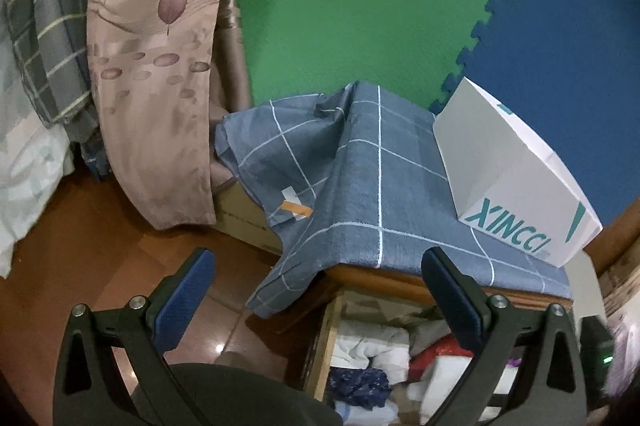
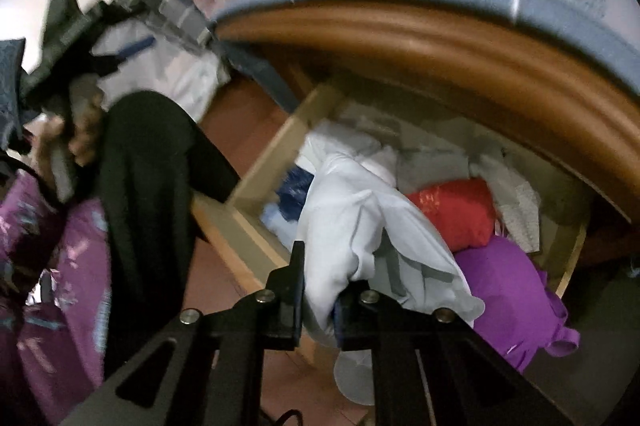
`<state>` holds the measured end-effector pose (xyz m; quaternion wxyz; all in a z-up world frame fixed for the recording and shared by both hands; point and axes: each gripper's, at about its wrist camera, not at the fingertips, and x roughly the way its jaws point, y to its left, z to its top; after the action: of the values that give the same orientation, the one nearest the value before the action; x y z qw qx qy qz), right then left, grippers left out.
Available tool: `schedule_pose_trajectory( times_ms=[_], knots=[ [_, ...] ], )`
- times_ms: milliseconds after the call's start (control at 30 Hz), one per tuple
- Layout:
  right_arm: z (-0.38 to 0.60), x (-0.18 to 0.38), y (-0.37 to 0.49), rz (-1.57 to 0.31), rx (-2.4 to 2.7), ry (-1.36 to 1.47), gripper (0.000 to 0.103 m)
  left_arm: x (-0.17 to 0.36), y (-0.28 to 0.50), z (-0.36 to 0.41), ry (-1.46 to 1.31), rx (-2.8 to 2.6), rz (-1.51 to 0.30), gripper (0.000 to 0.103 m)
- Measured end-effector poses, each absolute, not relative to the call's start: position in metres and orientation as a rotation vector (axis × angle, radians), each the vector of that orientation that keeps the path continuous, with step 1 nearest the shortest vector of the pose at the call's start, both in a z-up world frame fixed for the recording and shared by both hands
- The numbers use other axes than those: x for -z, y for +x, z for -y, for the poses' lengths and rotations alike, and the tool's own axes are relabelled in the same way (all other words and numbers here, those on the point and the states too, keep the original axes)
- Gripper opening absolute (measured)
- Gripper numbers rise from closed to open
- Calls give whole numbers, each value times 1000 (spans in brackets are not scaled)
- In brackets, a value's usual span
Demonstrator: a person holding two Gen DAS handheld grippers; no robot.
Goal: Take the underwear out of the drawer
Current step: 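Grasp the white bra in the drawer with the right gripper, then carry the white bra into the shoe box and open the right gripper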
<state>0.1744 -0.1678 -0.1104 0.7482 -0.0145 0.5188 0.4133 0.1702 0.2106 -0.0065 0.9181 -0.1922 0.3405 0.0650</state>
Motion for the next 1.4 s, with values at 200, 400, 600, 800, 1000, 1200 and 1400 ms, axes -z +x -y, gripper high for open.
schedule_pose_trajectory(
  times_ms=[200, 400, 600, 800, 1000, 1200, 1400],
  knots=[
    [182, 63, 157, -1019, -908, 44, 10, 8, 170, -214, -412, -144, -712, 102],
    [203, -14, 142, -849, -909, 67, 10, 7, 167, -216, -411, -156, -695, 102],
    [226, -107, 153, -658, -889, 87, 10, 6, 166, -213, -394, -160, -689, 102],
    [239, -177, 193, -532, -822, 54, 10, 6, 165, -215, -412, -160, -680, 102],
    [243, -194, 273, -546, -727, 66, 10, 6, 164, -214, -408, -158, -672, 102],
    [241, -165, 348, -636, -637, 74, 10, 6, 165, -213, -400, -156, -672, 102],
    [231, -124, 404, -763, -580, 54, 10, 5, 166, -211, -394, -155, -674, 102]
  ],
)
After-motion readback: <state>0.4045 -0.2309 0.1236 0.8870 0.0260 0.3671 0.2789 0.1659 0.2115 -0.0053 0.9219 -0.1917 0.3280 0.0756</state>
